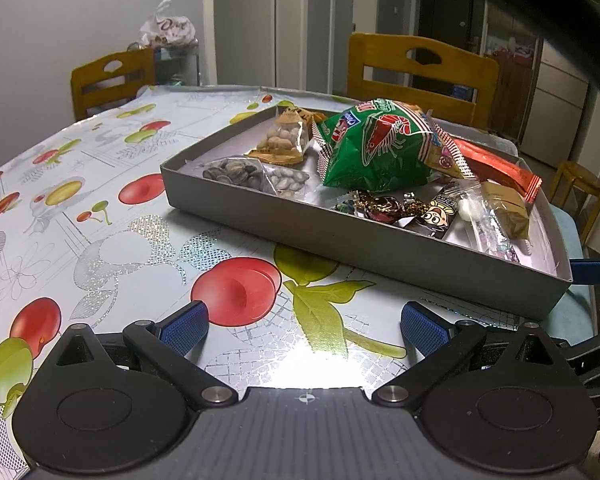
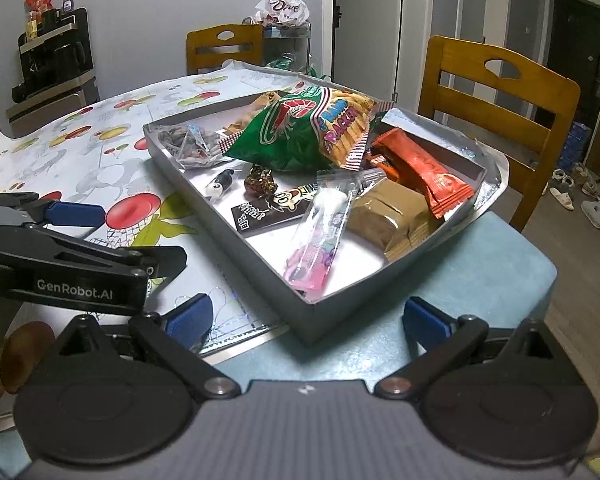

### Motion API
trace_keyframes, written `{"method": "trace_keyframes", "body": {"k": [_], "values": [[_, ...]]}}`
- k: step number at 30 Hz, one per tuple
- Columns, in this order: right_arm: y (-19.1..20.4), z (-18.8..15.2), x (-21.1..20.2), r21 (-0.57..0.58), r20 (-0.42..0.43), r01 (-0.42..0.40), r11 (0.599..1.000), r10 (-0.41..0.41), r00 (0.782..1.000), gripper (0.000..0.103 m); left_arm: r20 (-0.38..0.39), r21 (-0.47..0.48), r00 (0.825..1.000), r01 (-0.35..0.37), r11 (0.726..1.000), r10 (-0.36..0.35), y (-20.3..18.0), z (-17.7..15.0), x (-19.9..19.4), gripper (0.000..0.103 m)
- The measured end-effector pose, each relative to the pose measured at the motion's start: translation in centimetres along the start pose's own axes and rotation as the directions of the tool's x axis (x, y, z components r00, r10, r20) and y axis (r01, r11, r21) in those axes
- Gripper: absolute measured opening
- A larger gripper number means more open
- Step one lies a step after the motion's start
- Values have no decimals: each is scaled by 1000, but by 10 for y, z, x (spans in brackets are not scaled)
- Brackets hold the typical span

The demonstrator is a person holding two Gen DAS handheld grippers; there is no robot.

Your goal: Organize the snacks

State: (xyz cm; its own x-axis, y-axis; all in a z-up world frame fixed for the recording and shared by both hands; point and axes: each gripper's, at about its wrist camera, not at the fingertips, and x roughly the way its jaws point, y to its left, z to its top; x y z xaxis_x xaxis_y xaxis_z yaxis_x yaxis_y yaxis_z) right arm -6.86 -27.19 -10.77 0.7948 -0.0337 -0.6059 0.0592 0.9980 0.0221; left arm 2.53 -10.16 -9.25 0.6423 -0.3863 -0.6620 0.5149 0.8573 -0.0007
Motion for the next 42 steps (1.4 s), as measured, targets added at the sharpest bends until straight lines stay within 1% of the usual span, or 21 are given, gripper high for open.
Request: {"method": "trace_keyframes", "body": {"k": [14,42], "values": [[3,-3,0,7,9,19,1000,-19,1000,103,0,0,1000,0,1000,0,0,0,0,103],[2,-5,-1,3,18,17,1000,-17,1000,103,0,1,1000,-1,1000,1,0,0,0,103]]}}
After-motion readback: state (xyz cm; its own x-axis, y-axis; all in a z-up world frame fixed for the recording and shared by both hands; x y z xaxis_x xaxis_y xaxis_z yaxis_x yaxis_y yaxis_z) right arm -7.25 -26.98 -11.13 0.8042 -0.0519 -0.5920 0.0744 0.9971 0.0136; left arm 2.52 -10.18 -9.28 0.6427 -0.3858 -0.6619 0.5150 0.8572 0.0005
